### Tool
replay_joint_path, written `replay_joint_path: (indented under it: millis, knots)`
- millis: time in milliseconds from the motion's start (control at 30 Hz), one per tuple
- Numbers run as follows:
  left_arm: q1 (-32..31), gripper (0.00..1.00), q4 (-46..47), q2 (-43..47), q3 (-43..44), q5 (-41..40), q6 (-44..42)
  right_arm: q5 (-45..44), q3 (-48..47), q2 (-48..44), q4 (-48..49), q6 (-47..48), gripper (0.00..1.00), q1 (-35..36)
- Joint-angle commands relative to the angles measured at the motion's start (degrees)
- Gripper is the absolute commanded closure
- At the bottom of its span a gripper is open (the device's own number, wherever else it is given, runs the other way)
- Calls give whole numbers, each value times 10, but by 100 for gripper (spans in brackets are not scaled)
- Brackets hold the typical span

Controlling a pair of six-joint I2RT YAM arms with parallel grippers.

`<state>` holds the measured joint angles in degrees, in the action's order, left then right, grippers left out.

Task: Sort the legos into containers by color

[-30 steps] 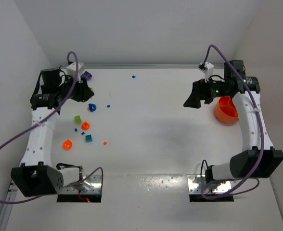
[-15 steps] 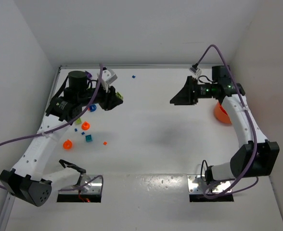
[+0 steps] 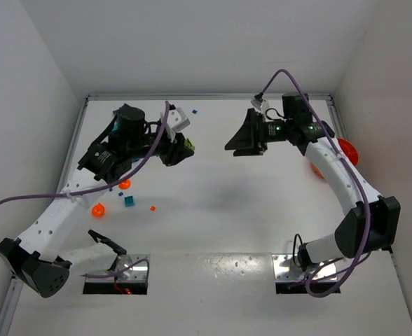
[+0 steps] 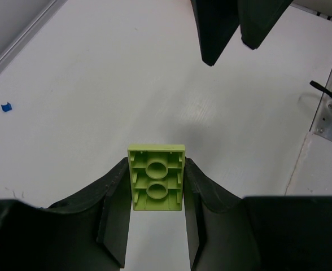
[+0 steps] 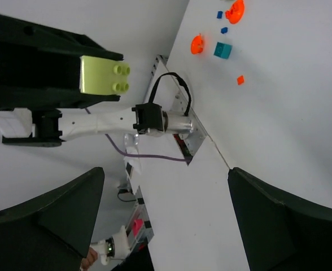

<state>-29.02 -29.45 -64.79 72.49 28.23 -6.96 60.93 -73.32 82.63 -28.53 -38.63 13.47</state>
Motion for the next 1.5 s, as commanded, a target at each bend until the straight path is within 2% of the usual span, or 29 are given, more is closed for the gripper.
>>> replay_joint_path:
  millis: [0, 267, 433, 600, 967, 1033, 1200, 1267, 1467]
  knots:
    - [-18, 100, 7, -12, 8, -25, -23, -67, -31, 20, 4, -24, 9, 24]
    - [-31, 100, 7, -50, 26, -48, -15, -87, -101, 74, 23, -49, 9, 68]
    - [-31, 100, 13, -61, 37, -48, -9, -82, -95, 92, 48, -62, 11, 89]
    - [-31, 100, 24, -74, 42, -42, 9, -81, -79, 105, 96, -114, 12, 107]
    - [-31, 100, 29, -85, 49, -30, 20, -103, -117, 140, 102, -121, 12, 124]
    - [-31, 100, 29, -85, 49, -30, 20, -103, -117, 140, 112, -127, 13, 124]
    - [-31, 99, 29, -90, 49, -30, 20, -83, -102, 146, 146, -163, 31, 130]
    - [-31, 99, 34, -90, 49, -35, 20, -77, -83, 140, 160, -169, 35, 136]
    - [-31, 96, 45, -101, 49, -41, 34, -71, -62, 130, 173, -174, 37, 148]
